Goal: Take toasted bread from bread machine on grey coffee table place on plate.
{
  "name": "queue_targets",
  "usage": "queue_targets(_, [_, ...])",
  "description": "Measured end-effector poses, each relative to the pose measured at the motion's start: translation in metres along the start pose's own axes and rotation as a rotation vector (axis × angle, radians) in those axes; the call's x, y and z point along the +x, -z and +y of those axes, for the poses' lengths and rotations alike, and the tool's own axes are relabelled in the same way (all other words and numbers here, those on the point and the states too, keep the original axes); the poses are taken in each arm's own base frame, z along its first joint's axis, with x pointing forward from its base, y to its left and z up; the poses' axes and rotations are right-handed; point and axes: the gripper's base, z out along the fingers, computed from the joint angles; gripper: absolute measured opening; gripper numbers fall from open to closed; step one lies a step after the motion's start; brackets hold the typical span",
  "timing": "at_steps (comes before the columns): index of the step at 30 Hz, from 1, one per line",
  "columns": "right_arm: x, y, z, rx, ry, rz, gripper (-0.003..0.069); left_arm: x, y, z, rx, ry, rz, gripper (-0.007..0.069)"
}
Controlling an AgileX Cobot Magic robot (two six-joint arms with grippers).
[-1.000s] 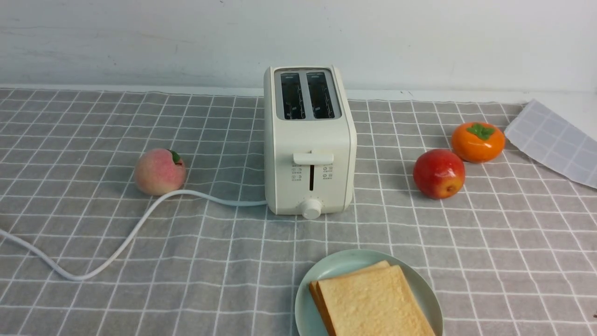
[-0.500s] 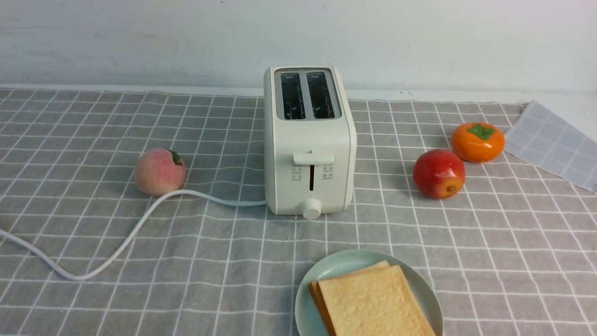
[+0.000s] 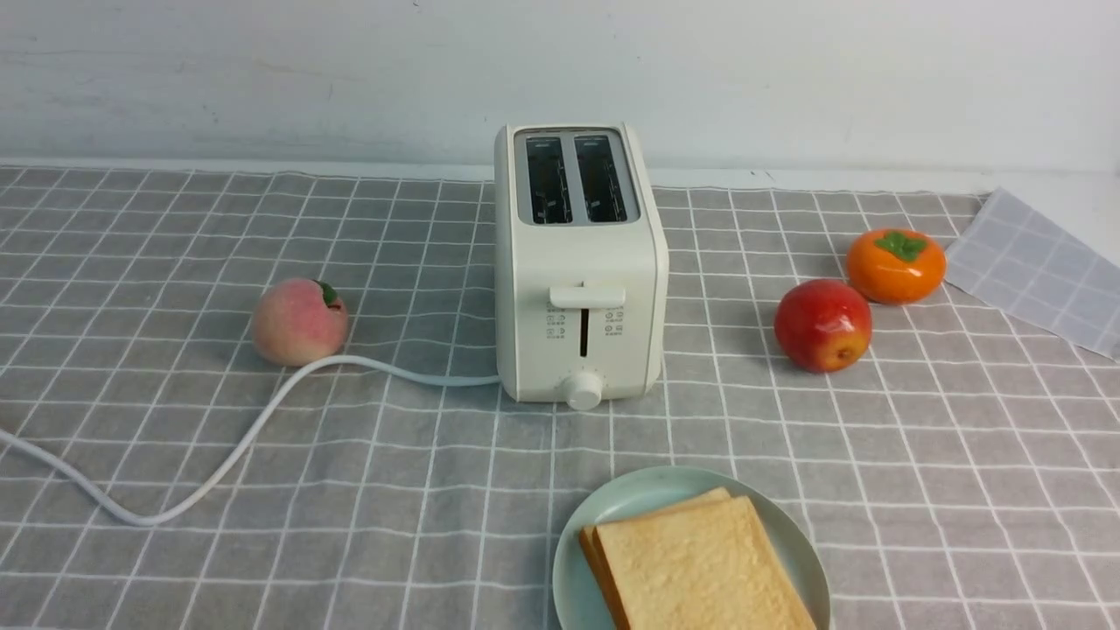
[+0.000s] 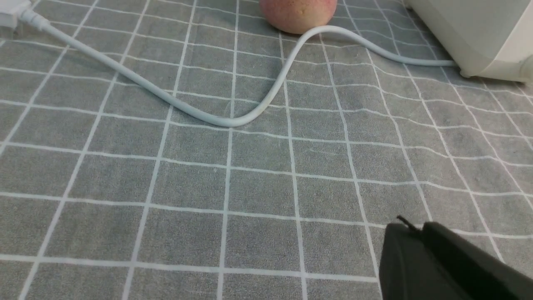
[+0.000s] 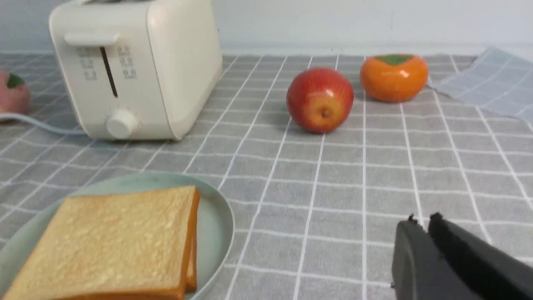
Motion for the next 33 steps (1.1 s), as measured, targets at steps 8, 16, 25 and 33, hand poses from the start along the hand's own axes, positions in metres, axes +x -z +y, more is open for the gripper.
queue_targets(8, [0.01,0.002,0.007,-0.087,0.018,0.131,0.0062,0.0,0.0,0.0,0.0,0.0,0.001,0.0041])
queue_targets(16, [0.01,0.002,0.006,-0.071,0.033,0.138,0.0076,0.0,0.0,0.0,0.0,0.0,0.0,0.0054])
queue_targets(25, [0.01,0.002,-0.011,0.117,-0.029,0.136,0.0087,0.0,0.0,0.0,0.0,0.0,0.001,0.0062])
queue_targets(33, [0.009,0.004,-0.02,0.226,-0.076,0.12,0.0096,0.0,0.0,0.0,0.0,0.001,0.001,0.0064])
